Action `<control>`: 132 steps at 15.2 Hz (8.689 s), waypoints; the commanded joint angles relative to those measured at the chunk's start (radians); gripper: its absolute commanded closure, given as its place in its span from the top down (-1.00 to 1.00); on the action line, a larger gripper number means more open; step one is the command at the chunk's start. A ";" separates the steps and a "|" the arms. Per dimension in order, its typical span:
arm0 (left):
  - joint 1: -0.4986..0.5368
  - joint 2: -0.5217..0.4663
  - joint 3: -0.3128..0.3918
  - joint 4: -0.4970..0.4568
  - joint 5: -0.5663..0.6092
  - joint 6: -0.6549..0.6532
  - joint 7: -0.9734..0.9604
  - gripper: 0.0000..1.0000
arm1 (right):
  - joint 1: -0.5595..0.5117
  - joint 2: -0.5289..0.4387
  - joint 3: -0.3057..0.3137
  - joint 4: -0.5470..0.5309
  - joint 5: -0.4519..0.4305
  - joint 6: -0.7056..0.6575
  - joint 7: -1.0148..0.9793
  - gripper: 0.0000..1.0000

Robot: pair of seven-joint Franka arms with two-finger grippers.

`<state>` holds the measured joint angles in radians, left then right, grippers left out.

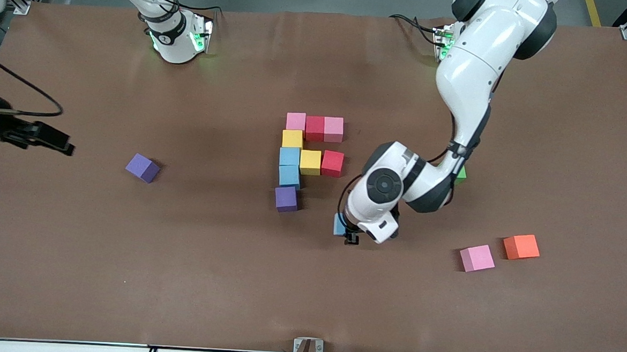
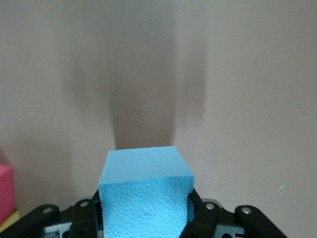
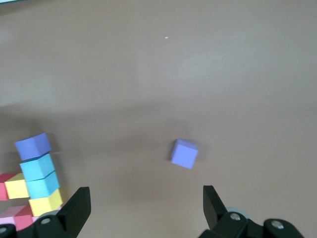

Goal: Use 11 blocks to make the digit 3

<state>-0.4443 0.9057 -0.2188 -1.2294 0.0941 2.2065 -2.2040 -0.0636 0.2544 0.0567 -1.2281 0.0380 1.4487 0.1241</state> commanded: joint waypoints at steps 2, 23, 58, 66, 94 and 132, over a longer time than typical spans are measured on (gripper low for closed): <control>-0.072 -0.025 0.010 -0.022 0.049 -0.008 -0.161 -0.67 | -0.064 -0.040 0.018 -0.050 0.000 0.019 -0.043 1.00; -0.172 0.018 0.009 -0.024 0.151 0.007 -0.270 -0.66 | -0.033 -0.050 0.020 -0.056 -0.033 0.042 -0.040 1.00; -0.191 0.051 0.009 -0.022 0.159 0.101 -0.280 -0.40 | -0.068 -0.264 0.018 -0.263 -0.032 0.125 -0.092 1.00; -0.182 0.029 0.007 -0.016 0.161 0.101 -0.266 1.00 | -0.050 -0.259 0.018 -0.264 -0.033 0.128 -0.093 1.00; 0.058 -0.105 -0.002 -0.018 0.145 -0.105 0.283 0.99 | 0.119 -0.253 -0.155 -0.263 -0.035 0.130 -0.092 1.00; 1.004 -0.602 -0.494 -1.081 0.144 0.191 1.766 1.00 | 0.039 -0.253 -0.083 -0.261 -0.044 0.128 -0.104 1.00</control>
<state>0.5526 0.3025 -0.6869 -2.2929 0.2346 2.3725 -0.4005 -0.0095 -0.0011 -0.0402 -1.4995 0.0041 1.5818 0.0306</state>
